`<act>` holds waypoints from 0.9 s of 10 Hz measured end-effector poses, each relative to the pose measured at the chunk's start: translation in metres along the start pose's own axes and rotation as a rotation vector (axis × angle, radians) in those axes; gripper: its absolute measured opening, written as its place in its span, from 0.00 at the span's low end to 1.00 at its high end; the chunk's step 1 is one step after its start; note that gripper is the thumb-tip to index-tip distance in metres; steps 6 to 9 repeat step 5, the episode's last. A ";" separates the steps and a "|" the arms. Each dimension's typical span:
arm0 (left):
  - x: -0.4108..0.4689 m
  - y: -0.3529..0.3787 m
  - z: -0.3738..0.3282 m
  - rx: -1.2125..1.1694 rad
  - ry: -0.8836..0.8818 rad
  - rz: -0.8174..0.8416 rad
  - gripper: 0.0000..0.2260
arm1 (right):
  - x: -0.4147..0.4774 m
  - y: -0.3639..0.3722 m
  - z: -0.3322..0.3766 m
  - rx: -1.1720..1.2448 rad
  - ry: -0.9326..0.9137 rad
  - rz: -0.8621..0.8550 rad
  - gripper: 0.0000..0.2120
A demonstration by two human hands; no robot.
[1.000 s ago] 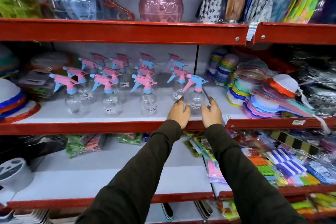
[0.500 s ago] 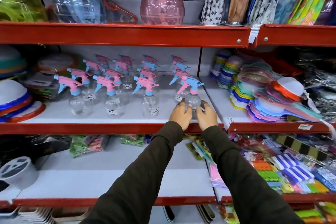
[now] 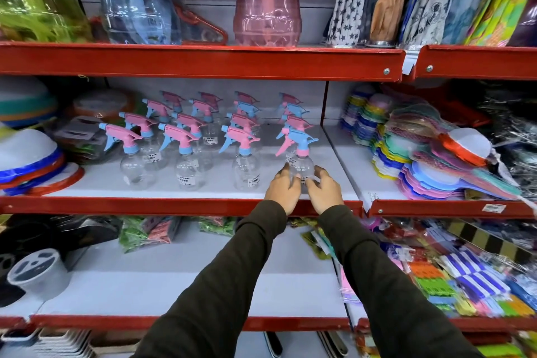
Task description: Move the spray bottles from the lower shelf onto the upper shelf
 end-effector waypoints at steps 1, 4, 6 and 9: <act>0.001 0.001 0.000 0.002 -0.005 0.008 0.24 | -0.002 -0.002 0.001 -0.003 -0.006 -0.003 0.24; -0.003 -0.006 -0.001 -0.020 -0.030 0.028 0.25 | -0.008 -0.009 0.004 0.006 -0.005 0.011 0.25; -0.006 -0.016 0.001 -0.020 0.010 -0.099 0.25 | -0.008 -0.032 0.007 0.107 -0.045 -0.093 0.22; -0.006 -0.016 0.001 -0.020 0.010 -0.099 0.25 | -0.008 -0.032 0.007 0.107 -0.045 -0.093 0.22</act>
Point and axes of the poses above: each hand's wrist, its own x-axis towards the middle knuckle, its own y-axis out of the palm, z = x × y, the point moved 3 cm from there along x, towards the middle knuckle, and after that the axes turned 14 degrees about -z, right-handed, at the moved point
